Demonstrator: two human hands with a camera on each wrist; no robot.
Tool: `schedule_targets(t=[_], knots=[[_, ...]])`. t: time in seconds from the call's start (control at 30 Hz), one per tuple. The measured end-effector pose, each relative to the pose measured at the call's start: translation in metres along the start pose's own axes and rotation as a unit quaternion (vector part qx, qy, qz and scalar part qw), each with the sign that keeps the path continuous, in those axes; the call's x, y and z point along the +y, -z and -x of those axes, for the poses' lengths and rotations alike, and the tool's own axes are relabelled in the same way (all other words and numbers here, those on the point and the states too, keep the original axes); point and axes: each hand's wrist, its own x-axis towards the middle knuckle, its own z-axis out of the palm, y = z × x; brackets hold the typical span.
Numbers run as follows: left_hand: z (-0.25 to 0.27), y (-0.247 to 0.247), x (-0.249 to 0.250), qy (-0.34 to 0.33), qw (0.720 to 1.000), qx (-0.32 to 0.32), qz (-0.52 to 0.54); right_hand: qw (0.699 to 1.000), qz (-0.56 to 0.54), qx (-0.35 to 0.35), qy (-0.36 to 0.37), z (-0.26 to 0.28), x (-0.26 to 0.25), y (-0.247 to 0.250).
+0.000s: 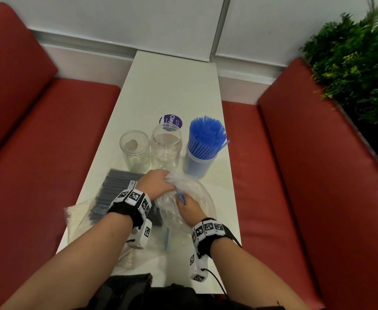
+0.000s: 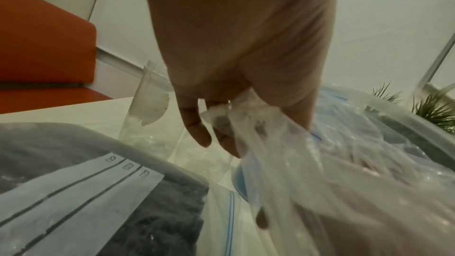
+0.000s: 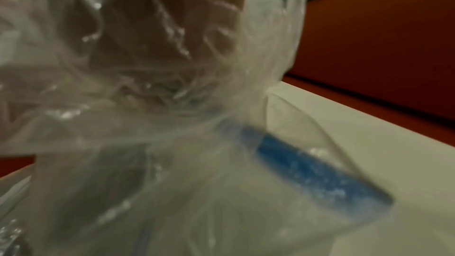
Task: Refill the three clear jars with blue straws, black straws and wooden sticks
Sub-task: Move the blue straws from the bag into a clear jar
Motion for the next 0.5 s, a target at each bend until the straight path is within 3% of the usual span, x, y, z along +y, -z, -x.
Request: schedule_targets(t=[0.17, 0.23, 0.3, 0.4, 0.5], knots=[[0.000, -0.012, -0.005, 0.006, 0.994, 0.095, 0.056, 0.999, 0.032, -0.006, -0.001, 0.007, 0.008, -0.004], [-0.001, -0.016, -0.006, 0.017, 0.992, 0.104, 0.076, 0.998, 0.058, -0.010, 0.004, 0.006, 0.007, -0.003], [-0.003, -0.014, -0.006, 0.007, 0.994, 0.061, 0.090, 0.999, 0.039, -0.014, 0.008, 0.004, 0.001, 0.001], [-0.005, -0.010, -0.002, -0.035, 0.997, -0.026, 0.071, 0.996, -0.094, 0.002, -0.002, 0.002, -0.008, 0.008], [-0.008, -0.011, 0.003, -0.047, 0.997, -0.052, 0.041, 0.989, -0.149, 0.020, -0.010, -0.002, -0.015, 0.011]])
